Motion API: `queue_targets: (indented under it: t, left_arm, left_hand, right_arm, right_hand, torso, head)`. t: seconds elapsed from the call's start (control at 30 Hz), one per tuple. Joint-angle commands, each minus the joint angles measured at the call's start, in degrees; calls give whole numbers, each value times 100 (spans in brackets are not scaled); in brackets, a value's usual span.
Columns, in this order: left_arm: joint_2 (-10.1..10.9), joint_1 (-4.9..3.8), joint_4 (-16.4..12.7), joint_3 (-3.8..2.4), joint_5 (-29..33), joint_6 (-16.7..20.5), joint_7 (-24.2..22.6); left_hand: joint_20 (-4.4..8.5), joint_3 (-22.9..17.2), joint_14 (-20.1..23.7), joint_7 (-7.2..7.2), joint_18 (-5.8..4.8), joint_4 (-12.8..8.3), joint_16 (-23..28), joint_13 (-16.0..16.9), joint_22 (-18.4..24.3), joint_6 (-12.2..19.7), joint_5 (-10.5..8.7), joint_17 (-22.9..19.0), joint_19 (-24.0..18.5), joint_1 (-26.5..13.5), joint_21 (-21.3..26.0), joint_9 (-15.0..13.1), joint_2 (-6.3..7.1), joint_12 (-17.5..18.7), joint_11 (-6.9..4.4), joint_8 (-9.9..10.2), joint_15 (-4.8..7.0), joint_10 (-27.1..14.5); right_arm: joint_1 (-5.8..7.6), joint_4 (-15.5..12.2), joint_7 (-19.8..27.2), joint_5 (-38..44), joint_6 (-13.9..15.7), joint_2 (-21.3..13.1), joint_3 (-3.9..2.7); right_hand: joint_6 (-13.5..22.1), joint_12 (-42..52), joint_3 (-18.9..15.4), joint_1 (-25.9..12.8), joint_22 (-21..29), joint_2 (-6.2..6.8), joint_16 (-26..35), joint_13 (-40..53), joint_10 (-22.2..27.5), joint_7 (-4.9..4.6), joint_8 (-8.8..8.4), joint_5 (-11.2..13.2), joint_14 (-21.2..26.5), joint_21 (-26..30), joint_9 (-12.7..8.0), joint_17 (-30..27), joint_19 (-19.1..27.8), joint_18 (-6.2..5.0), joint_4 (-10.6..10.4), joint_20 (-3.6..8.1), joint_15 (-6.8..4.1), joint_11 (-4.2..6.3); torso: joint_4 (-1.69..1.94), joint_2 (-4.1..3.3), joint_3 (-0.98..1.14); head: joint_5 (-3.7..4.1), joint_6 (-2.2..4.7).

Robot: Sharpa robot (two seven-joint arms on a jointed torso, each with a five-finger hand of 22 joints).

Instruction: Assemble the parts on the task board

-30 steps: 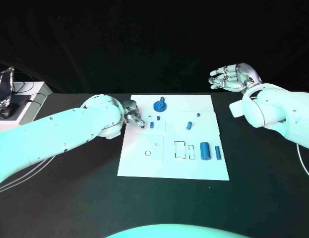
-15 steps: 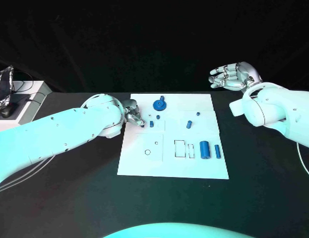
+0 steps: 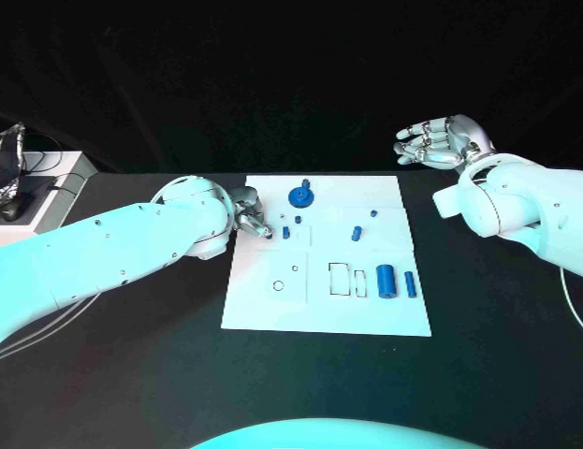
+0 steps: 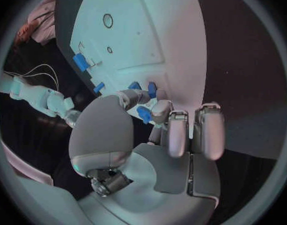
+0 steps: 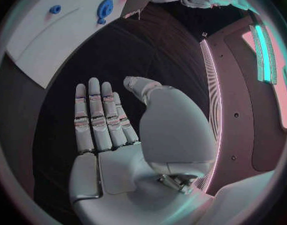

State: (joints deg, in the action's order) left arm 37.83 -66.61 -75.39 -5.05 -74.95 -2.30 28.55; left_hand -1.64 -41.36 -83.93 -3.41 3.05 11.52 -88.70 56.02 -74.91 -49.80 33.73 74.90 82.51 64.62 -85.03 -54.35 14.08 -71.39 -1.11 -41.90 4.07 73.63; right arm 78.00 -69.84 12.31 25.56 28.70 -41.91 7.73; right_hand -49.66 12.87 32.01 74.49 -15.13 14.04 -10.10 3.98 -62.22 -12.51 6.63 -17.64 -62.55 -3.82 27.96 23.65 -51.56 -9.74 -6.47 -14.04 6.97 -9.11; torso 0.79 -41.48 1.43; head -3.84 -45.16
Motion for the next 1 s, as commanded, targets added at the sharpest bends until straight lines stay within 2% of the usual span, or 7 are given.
queue_targets:
  t: [0.03, 0.87, 1.0]
  left_arm:
    - [-7, 20, -22, 20, -55, -249, -11]
    - [-78, 19, 14, 18, 43, -145, -39]
    - [-96, 19, 27, 22, 54, -157, -63]
  left_hand:
    - [-5, -1113, -547, 21, -41, -1157, -21, 5, -437, -31, -5, 1308, 39, -1, -15, -10, -50, 29, -11, 15, 50, 25]
    - [-4, -1095, -549, 16, -39, -1142, -24, 19, -426, -43, -30, 1314, 31, -11, -10, -8, -47, 29, -7, 39, 48, 44]
    - [-14, -834, -551, 42, -37, -1094, -28, 4, -414, -66, -82, 1321, 17, -68, 5, -36, 0, 46, -23, 69, 50, 99]
  right_arm:
    - [-1, -8, 70, 27, -65, 0, -3]
    - [-1, -4, 69, 29, -66, 10, -3]
    - [-1, -3, 69, 30, -66, 10, -3]
  right_hand:
    - [8, -21, 4, -41, 6, -1, 37, -9, 10, -71, -18, -16, 38, 16, -7, -7, 21, -88, 42, -10, -5, -17]
    - [8, -18, -1, -53, 37, -2, 47, -11, 13, -71, -18, -18, 35, 15, -9, -8, 17, -88, 42, -11, -4, -17]
    - [8, -17, -3, -56, 55, -3, 53, -12, 15, -71, -19, -19, 34, 15, -11, -8, 15, -88, 44, -11, -4, -17]
  torso:
    - [1, -3, -2]
    - [-5, -6, 6]
    - [-6, -4, 4]
  head:
    - [3, -4]
    - [3, -55]
    - [12, -69]
